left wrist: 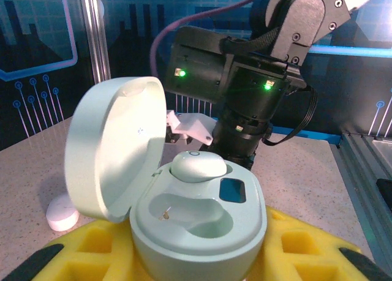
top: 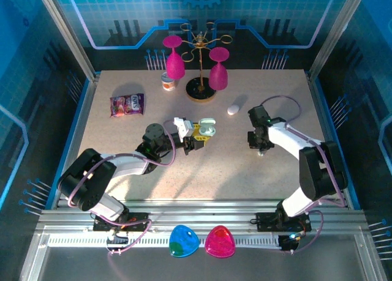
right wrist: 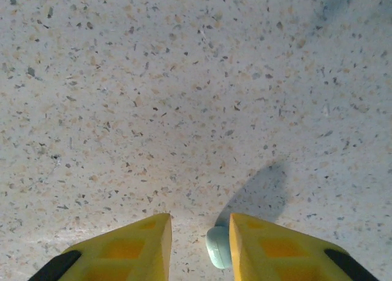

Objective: Insert the wireless bluetooth earbuds into the charging case

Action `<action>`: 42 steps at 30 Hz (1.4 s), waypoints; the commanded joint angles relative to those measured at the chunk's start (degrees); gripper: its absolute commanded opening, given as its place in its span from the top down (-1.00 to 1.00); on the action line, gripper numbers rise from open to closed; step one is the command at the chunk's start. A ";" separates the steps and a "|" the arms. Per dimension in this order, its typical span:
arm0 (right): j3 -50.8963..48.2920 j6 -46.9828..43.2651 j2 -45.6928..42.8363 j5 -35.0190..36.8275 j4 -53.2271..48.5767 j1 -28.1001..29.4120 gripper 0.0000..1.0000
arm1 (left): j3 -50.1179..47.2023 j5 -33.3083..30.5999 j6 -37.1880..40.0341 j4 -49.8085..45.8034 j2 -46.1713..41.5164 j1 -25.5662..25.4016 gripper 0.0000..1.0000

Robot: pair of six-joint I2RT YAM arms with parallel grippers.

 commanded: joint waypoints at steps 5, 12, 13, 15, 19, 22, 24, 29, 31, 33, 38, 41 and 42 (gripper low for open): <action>7.42 -3.71 7.70 9.95 -13.32 4.03 0.43 | -0.71 1.20 1.57 1.77 -0.03 0.23 0.43; 10.61 -4.07 12.97 12.15 -16.02 5.61 0.47 | -1.05 0.99 1.72 1.69 -0.22 0.30 0.43; 10.71 -4.11 13.39 12.39 -16.12 5.61 0.47 | -1.05 1.00 1.79 1.70 -0.12 0.32 0.43; 10.81 -4.07 14.37 12.81 -16.32 5.61 0.48 | -1.14 1.06 1.92 1.61 -0.12 0.31 0.43; 10.81 -4.16 15.54 12.21 -16.22 5.67 0.50 | -1.22 0.83 2.09 1.56 -0.16 0.31 0.43; 10.73 -4.42 16.16 11.25 -16.04 5.61 0.51 | -1.30 0.72 2.09 1.61 -0.16 0.32 0.43; 10.48 -4.67 16.40 10.66 -15.87 5.61 0.51 | -1.31 0.79 2.19 1.61 -0.12 0.38 0.43; 10.12 -4.69 16.89 9.55 -16.13 5.61 0.59 | -1.05 0.80 2.10 1.61 -0.07 0.31 0.43; 9.89 -4.55 16.58 9.46 -16.19 5.61 0.65 | -0.88 0.92 2.10 1.53 -0.08 0.39 0.43; 9.77 -4.44 15.97 9.78 -16.51 5.61 0.66 | -0.74 0.93 2.09 1.60 0.07 0.34 0.43; 9.11 -4.25 11.32 8.23 -16.10 5.61 0.67 | -0.53 0.91 2.01 1.70 0.44 0.40 0.43; 8.37 -4.49 6.47 4.57 -14.95 5.61 0.66 | -0.46 0.72 1.92 1.95 0.62 0.41 0.42; 8.15 -4.57 4.99 2.98 -14.53 5.61 0.66 | -0.44 0.73 1.85 1.97 0.73 0.40 0.43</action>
